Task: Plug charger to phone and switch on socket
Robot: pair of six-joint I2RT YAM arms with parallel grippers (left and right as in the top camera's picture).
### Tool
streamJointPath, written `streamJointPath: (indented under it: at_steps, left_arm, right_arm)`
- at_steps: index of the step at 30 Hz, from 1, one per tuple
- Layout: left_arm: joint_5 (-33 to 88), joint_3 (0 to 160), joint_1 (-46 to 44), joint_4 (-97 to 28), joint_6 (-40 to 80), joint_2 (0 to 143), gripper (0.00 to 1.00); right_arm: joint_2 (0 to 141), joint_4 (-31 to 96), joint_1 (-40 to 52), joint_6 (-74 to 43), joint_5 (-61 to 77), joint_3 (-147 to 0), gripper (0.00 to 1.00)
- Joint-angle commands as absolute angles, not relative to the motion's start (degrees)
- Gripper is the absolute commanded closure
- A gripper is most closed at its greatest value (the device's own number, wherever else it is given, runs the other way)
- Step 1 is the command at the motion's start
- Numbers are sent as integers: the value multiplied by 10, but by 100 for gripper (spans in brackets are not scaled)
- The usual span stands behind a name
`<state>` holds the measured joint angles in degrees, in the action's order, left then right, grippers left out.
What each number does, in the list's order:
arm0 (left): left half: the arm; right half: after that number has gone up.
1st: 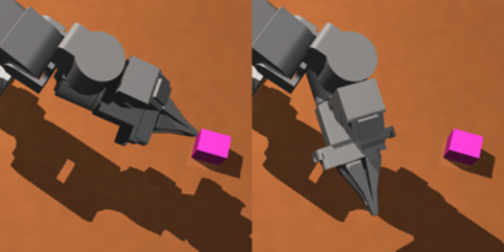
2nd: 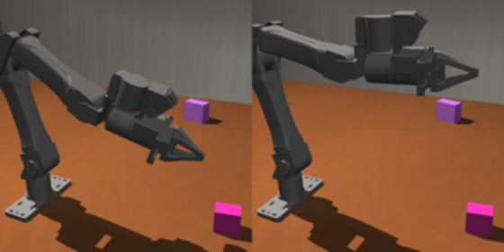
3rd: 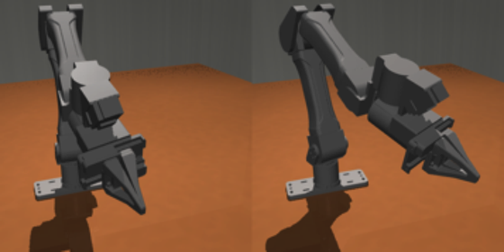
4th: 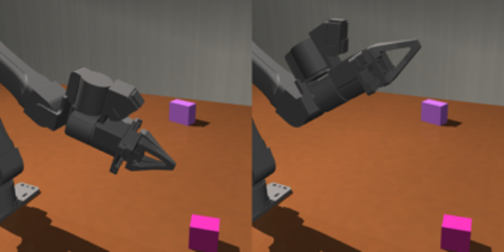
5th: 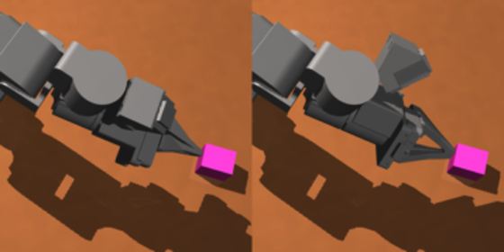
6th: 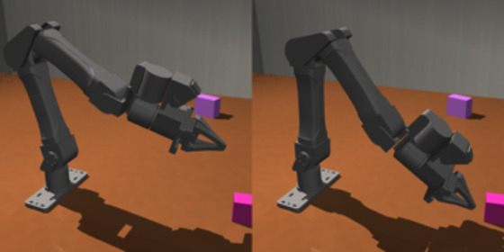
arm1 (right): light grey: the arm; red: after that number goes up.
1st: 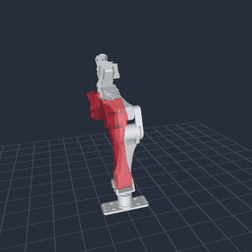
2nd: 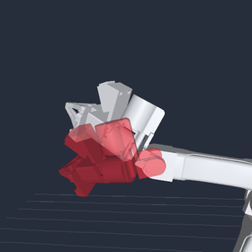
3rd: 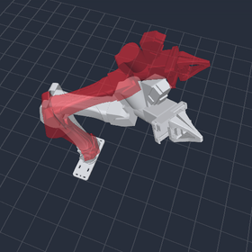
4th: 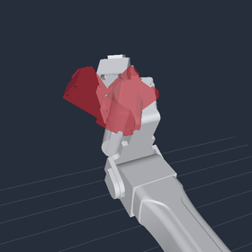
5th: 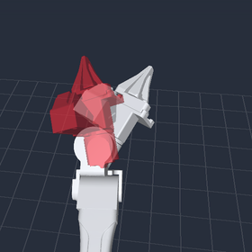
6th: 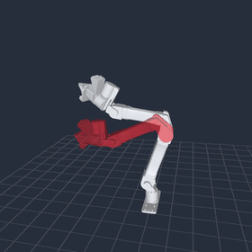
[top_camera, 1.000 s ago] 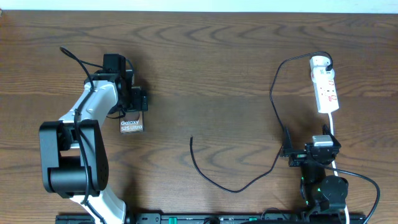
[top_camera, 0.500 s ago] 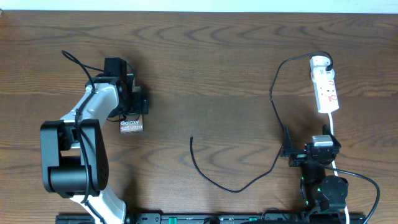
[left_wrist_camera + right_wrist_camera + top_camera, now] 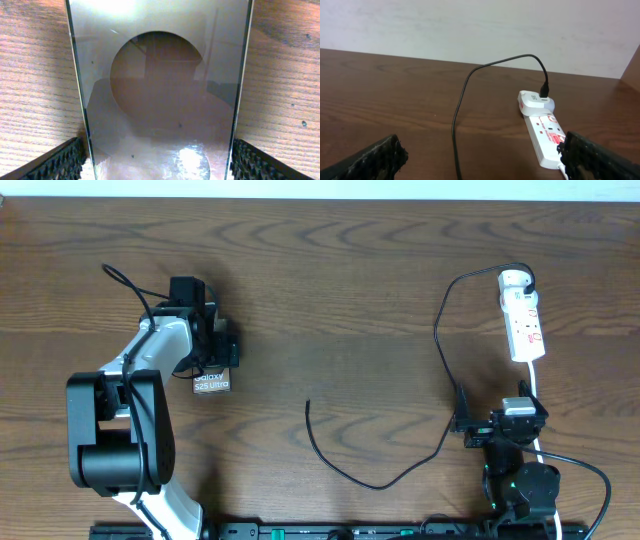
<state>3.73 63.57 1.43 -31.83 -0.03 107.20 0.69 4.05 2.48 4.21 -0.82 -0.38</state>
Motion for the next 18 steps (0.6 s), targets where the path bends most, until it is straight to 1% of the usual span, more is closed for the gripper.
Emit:
streamJointPath:
  at_steps: [1, 6, 12, 18]
  left_arm:
    - [41, 630, 17, -318, -2, 1096, 10]
    - [41, 630, 17, -318, -2, 1096, 10]
    - [41, 630, 17, -318, -2, 1096, 14]
    - [41, 630, 17, -318, -3, 1096, 14]
  right_arm:
    - [4, 43, 20, 48, -5, -3, 1]
    - [4, 43, 20, 48, -5, -3, 1]
    - [4, 43, 20, 48, -5, -3, 1]
    - [4, 43, 20, 48, -5, -3, 1]
